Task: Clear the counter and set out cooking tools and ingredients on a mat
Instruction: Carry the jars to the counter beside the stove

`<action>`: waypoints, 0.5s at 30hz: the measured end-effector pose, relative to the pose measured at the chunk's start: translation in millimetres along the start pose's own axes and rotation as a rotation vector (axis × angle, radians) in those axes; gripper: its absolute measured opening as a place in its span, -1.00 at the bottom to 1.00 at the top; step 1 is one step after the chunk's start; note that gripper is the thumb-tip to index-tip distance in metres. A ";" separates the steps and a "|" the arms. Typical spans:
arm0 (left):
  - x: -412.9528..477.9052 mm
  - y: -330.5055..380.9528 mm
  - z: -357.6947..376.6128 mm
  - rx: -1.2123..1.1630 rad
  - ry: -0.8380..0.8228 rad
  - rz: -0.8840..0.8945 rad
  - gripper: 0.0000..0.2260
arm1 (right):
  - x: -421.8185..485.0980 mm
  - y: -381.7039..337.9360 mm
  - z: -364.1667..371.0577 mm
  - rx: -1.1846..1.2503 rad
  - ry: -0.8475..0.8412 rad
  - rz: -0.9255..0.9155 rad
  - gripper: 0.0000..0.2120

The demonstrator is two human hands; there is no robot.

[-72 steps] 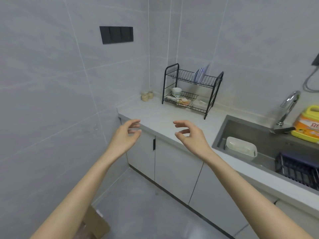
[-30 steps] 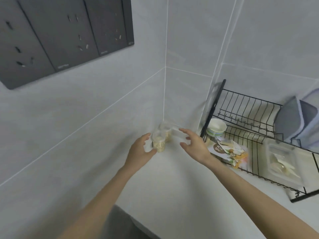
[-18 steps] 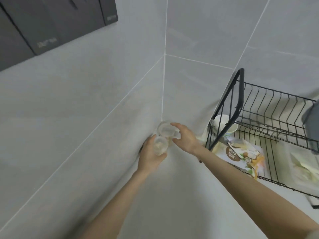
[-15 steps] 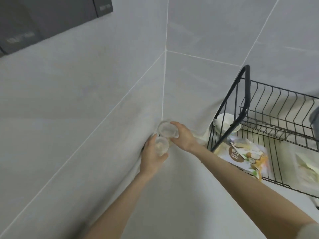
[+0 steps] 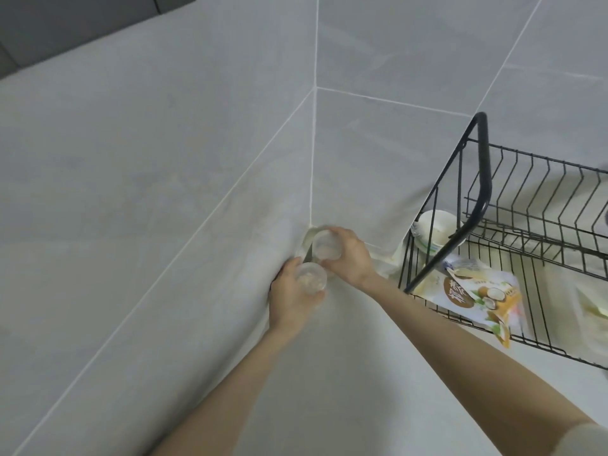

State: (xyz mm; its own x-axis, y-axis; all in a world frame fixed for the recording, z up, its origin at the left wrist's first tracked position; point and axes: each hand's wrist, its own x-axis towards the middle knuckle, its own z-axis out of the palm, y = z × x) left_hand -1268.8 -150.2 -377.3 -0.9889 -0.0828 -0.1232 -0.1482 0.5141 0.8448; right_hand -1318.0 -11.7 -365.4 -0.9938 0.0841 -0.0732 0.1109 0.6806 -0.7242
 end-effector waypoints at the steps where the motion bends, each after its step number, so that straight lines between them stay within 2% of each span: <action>1: -2.5 2.8 -1.8 0.006 0.000 -0.006 -0.52 | -4.6 -1.1 -5.1 -0.005 0.014 -0.005 -0.39; 8: -20.0 16.6 -17.6 -0.022 -0.003 0.067 -0.34 | -57.4 -9.9 -37.3 -0.135 0.076 -0.068 -0.27; 13: -42.4 26.4 -25.8 -0.159 -0.043 0.129 -0.35 | -113.4 -15.5 -69.6 -0.045 0.201 -0.063 -0.28; 15: -54.2 31.9 -25.7 -0.228 -0.085 0.127 -0.29 | -137.7 -15.0 -82.7 0.009 0.254 -0.044 -0.29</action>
State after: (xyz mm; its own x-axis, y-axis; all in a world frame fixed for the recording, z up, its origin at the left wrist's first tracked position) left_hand -1219.8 -151.3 -330.3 -0.9979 0.0473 -0.0444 -0.0276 0.3097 0.9504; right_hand -1181.9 26.7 -287.7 -0.9627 0.2357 0.1326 0.0664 0.6813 -0.7290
